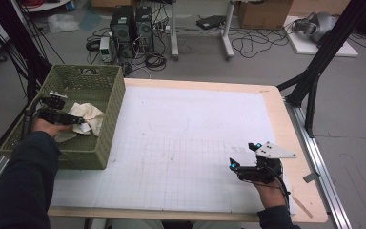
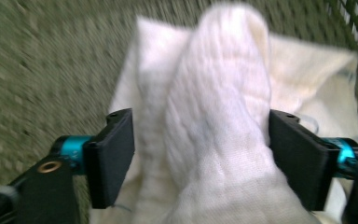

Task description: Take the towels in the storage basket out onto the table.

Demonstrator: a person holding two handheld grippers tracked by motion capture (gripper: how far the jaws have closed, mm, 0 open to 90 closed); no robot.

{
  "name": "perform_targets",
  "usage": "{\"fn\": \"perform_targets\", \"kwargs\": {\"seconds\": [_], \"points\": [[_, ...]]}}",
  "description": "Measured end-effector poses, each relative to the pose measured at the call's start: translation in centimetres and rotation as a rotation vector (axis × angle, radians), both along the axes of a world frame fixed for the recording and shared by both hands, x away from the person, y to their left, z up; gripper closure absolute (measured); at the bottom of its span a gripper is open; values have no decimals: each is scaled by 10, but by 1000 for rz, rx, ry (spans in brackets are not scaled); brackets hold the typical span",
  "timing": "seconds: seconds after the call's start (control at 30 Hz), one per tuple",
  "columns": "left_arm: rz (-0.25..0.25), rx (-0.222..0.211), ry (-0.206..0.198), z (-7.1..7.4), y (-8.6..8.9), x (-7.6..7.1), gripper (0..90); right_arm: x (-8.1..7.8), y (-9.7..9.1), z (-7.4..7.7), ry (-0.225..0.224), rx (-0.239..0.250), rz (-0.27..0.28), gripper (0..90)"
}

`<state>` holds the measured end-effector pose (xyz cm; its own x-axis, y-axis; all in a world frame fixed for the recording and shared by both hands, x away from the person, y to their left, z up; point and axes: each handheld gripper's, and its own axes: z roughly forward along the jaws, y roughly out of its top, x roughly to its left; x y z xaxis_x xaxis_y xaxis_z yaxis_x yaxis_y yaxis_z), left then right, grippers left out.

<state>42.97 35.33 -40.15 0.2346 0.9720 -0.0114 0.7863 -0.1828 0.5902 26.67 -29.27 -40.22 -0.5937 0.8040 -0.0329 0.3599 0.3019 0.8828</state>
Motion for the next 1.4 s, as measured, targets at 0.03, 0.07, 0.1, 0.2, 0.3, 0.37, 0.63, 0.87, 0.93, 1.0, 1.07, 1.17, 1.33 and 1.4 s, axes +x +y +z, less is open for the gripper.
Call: {"fn": "perform_targets", "kwargs": {"seconds": [0.03,0.07,0.1,0.2,0.3,0.37,0.63,0.87,0.93,1.0,1.07,1.17,1.33,1.4], "points": [[0,0,0,0,0,0,337,0,0,0,1,3,-1,98],[-14,-4,6,-1,0,0,408,0,0,0,1,4,0,98],[-34,-6,13,-1,-1,-1,508,0,0,0,1,5,-1,98],[-59,12,24,-1,-4,-2,596,0,-1,0,0,2,-2,98],[-63,15,16,1,-3,-3,709,-1,-1,1,0,8,-6,98],[-65,6,4,3,-3,-4,745,-1,-2,1,0,8,-6,98],[-45,-75,-82,16,-1,-10,794,-3,-3,2,-7,8,-9,98],[-6,-141,-216,36,6,-26,800,-4,-8,4,-10,24,-24,98],[0,-164,-263,43,7,-31,801,-5,-8,5,-12,29,-27,98],[5,-188,-313,50,7,-37,801,-5,-8,5,-13,27,-25,98],[3,-207,-356,56,9,-43,801,-5,-8,6,-20,27,-23,98],[-6,-227,-410,63,9,-52,801,-6,-8,7,-19,31,-25,98],[-51,-235,-476,77,5,-67,801,-7,-9,7,-20,38,-27,98],[-64,-240,-503,83,3,-71,801,-7,-9,7,-19,39,-28,98]]}}
